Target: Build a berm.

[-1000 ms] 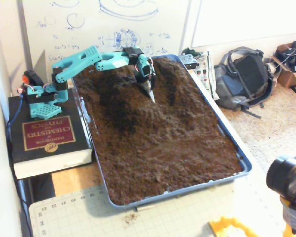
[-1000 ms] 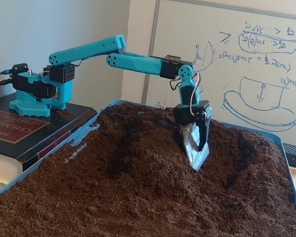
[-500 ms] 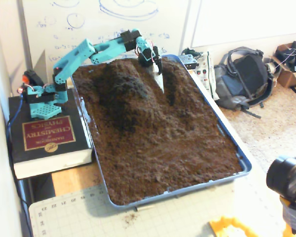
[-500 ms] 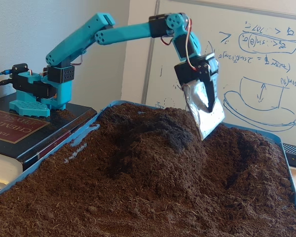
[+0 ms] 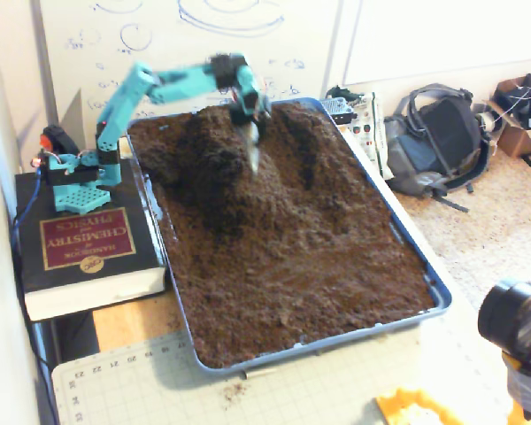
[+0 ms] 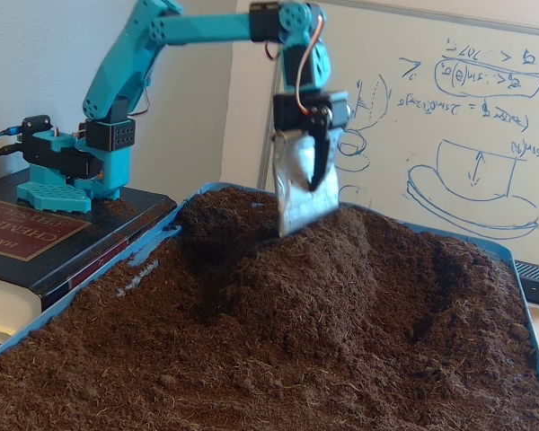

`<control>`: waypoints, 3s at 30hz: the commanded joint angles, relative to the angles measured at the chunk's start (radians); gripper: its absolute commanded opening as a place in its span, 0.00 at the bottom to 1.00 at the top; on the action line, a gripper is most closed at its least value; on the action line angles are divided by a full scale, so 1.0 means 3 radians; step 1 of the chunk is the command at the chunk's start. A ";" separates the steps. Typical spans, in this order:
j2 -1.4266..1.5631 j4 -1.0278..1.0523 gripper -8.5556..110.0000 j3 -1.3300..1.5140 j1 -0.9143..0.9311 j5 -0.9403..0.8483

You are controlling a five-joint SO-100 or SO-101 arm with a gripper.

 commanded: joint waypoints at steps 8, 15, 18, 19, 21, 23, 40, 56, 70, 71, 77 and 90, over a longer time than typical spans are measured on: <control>0.2245 -0.0440 0.07 0.2480 -0.0291 -0.0455; 0.2546 -0.2081 0.08 0.4234 -0.0430 -0.0588; 0.2516 -0.2812 0.08 0.4878 -0.0537 -0.0598; 0.2500 -0.3027 0.08 0.5057 -0.0588 -0.0578; 0.2495 -0.3400 0.08 0.5338 -0.0716 -0.0557; 0.2495 -0.3630 0.08 0.5522 -0.0793 -0.0557; 0.2056 -0.4203 0.07 0.4929 -0.0813 -0.0552; 0.2015 -0.4198 0.07 0.4628 -0.0869 -0.0547; 0.3380 -0.4193 0.07 0.5139 -0.1365 -0.0153; 0.3426 -0.4193 0.07 0.5134 -0.1391 -0.0153; 0.3651 -0.4244 0.08 0.5108 -0.1437 -0.0138; 0.4331 -0.3876 0.07 0.5706 -0.1739 -0.0138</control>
